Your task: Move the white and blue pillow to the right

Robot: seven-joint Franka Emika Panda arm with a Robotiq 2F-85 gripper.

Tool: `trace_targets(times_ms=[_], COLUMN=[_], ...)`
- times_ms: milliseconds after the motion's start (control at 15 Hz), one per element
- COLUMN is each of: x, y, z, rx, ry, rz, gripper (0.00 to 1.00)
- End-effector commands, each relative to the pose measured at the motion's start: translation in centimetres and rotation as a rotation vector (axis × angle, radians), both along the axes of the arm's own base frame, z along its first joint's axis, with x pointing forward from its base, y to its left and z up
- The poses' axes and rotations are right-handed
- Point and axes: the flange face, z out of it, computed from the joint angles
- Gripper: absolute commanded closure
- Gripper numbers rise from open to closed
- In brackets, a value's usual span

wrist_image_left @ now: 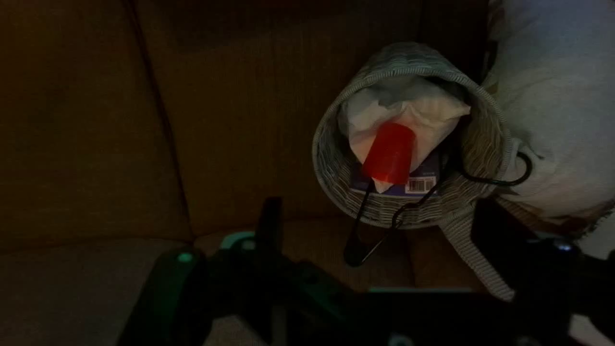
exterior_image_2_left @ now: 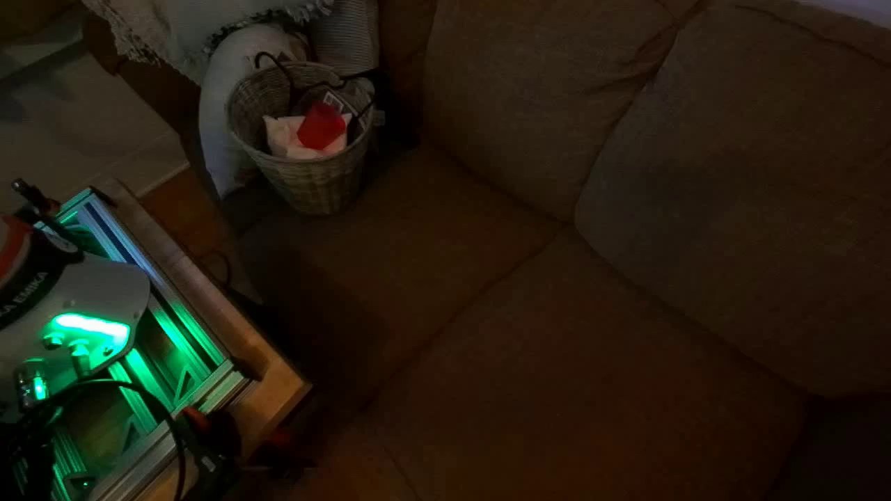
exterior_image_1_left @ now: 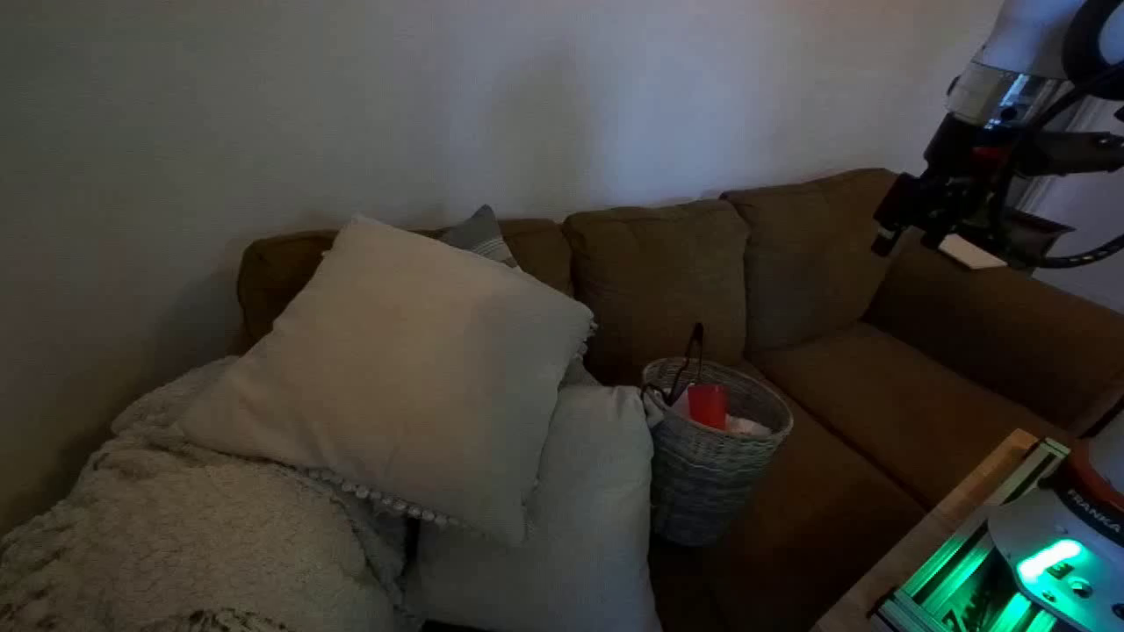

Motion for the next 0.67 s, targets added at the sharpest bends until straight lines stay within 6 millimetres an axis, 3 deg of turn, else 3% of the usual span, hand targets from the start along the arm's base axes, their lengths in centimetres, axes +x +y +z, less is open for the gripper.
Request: trace_targets(times_ms=[0,133,600], x=[-0.1,2.3,11.8], y=[-0.1,0.7,6.3], z=[-0.5,-1.5,-5.6], rx=[-0.001,0.030,0.125], ry=[0.015,0.014,-0.064], rz=[-0.001,-0.004,0.145], gripper=[0.00,0.00,0.00])
